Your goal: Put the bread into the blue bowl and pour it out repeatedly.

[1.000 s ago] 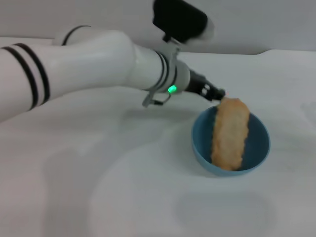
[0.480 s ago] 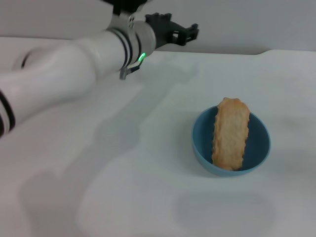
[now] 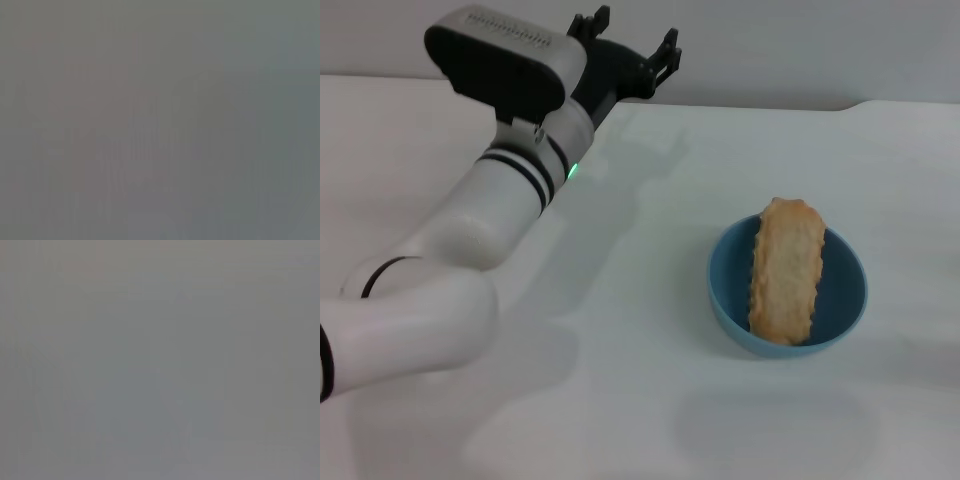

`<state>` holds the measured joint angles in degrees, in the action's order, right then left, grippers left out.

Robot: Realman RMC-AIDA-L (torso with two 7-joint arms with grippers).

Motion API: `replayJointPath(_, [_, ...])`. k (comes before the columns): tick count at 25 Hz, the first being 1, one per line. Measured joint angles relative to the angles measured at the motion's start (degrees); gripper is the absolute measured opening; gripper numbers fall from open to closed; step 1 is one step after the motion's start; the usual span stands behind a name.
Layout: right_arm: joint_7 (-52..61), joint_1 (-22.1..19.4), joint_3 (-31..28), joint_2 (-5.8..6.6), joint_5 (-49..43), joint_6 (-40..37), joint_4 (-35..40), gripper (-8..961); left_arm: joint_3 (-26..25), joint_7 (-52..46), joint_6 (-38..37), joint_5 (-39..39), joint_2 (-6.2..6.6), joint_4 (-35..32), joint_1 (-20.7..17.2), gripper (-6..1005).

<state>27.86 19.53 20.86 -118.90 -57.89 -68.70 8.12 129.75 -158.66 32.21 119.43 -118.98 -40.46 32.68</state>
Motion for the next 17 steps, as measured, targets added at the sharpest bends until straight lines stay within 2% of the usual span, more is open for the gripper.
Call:
replayJointPath(3, [-3.13,0.28,-0.03,-0.06,4.06,-0.18,-2.8,626,1.34,-5.09,0.6,-0.06,-0.04,2.35,-0.07,828])
replayJointPath(17, [-3.35,0.74,-0.67,0.02,6.26,0.3,-4.42,626,3.36,-6.15,2.39,-0.25,-0.02,2.43,-1.93,829])
